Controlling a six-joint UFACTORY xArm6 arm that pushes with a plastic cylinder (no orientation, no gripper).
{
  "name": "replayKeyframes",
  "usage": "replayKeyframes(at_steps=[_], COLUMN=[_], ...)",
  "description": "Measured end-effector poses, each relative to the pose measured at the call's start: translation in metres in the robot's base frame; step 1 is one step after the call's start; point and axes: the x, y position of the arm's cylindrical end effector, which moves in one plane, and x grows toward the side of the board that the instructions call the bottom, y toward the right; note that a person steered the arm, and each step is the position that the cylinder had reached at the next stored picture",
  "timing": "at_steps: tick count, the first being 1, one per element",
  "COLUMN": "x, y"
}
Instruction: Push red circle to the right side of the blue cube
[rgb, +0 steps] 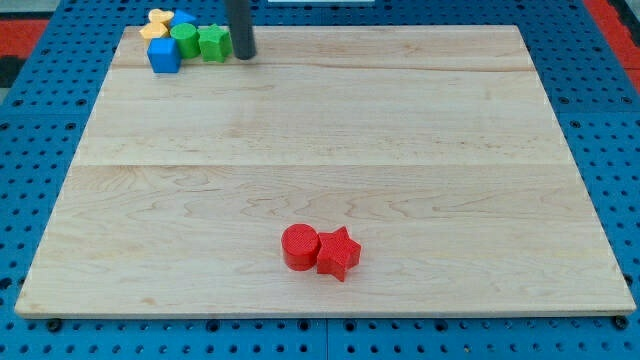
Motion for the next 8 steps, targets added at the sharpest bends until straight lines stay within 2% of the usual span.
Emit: replayKeyframes(at_steps=[1, 2, 3, 4, 5, 6, 8], x=[0.074, 0.165, 0.253, 0.327, 0.327, 0.320, 0.300], y=[0.092, 0.149, 0.197, 0.208, 0.135, 0.093, 0.046])
